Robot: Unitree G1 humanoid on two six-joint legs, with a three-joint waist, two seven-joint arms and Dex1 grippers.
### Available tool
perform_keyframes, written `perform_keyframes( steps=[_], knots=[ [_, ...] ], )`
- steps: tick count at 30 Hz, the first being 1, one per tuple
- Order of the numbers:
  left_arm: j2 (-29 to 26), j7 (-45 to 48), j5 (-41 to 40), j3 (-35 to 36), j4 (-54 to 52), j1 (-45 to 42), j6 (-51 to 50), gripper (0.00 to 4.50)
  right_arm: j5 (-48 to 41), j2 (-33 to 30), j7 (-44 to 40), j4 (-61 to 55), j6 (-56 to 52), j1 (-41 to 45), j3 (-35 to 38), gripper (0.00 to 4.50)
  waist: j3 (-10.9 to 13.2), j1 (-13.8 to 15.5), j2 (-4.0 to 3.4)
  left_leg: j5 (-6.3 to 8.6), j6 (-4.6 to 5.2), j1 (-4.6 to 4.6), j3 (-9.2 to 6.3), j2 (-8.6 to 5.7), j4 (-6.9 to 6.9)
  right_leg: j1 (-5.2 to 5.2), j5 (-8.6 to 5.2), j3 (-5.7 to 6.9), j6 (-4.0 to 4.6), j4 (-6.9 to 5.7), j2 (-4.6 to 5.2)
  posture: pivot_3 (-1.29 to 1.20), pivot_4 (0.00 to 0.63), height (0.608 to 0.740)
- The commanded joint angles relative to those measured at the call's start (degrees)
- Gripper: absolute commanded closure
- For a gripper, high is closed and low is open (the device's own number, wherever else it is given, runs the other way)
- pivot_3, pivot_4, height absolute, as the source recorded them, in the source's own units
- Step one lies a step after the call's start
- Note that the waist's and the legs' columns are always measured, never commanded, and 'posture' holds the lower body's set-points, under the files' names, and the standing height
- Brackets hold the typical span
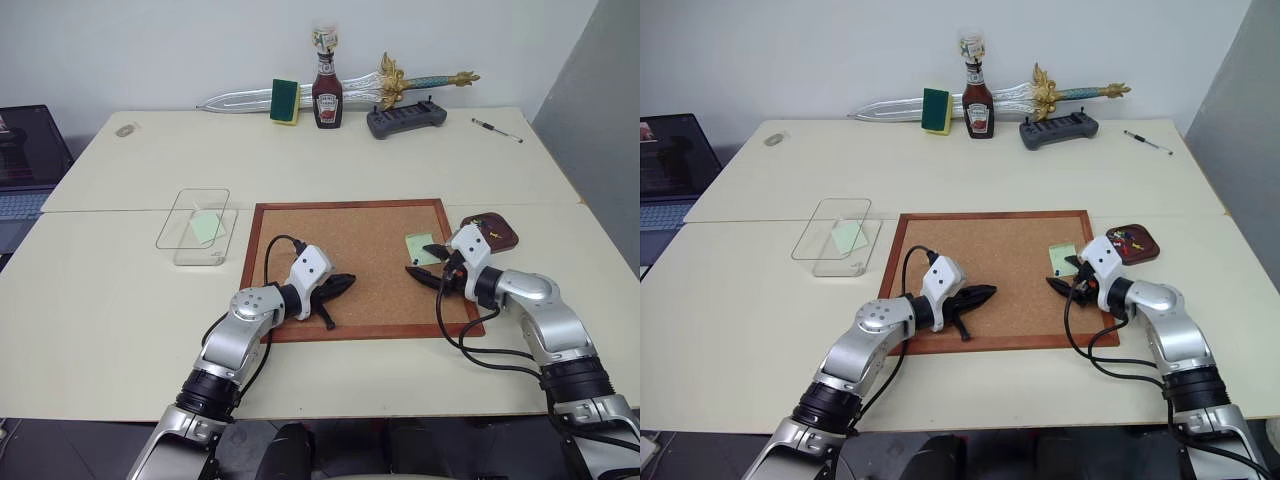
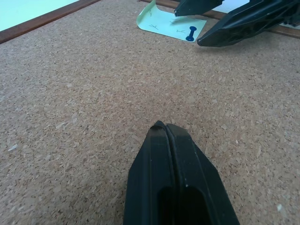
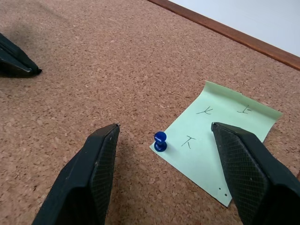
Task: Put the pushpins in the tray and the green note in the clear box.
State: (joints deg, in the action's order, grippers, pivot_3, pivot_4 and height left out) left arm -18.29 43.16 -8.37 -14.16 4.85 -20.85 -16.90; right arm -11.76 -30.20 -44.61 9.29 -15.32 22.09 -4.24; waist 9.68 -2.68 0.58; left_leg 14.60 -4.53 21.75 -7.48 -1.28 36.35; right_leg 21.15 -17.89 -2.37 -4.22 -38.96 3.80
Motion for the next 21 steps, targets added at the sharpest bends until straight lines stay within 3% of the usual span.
perform_keyframes(
  steps=[1, 13, 21],
  knots=[
    [-0.58, -0.06, 1.35, -1.01, 1.70, 1.76, -1.41, 4.50, 0.49, -0.09, -0.67, -0.09, 1.79, 1.12, 0.63, 2.07, 0.00, 0.00, 0.00, 0.00, 0.00, 0.00, 0.00, 0.00, 0.00, 0.00, 0.00, 0.00, 0.00, 0.00, 0.00, 0.00, 0.150, 0.740],
    [-0.46, -0.18, 1.22, -0.93, 1.61, 1.79, -1.41, 4.50, 1.80, 0.38, -0.74, 0.98, 3.71, 1.65, 0.69, 4.40, 0.00, -0.02, 0.00, 0.00, 0.00, 0.00, 0.00, 0.00, 0.00, 0.00, 0.00, 0.00, 0.00, 0.00, 0.00, 0.00, 0.150, 0.740],
    [-0.36, 0.96, -0.58, -0.25, 1.24, 1.72, -3.04, 4.50, 0.91, 0.71, -0.24, -0.04, 5.37, 2.27, 2.38, 4.49, 0.00, -0.09, -0.01, 0.00, 0.00, 0.00, 0.01, 0.00, 0.00, 0.00, 0.00, -0.01, 0.00, 0.00, 0.00, 0.00, 0.150, 0.740]
  ],
)
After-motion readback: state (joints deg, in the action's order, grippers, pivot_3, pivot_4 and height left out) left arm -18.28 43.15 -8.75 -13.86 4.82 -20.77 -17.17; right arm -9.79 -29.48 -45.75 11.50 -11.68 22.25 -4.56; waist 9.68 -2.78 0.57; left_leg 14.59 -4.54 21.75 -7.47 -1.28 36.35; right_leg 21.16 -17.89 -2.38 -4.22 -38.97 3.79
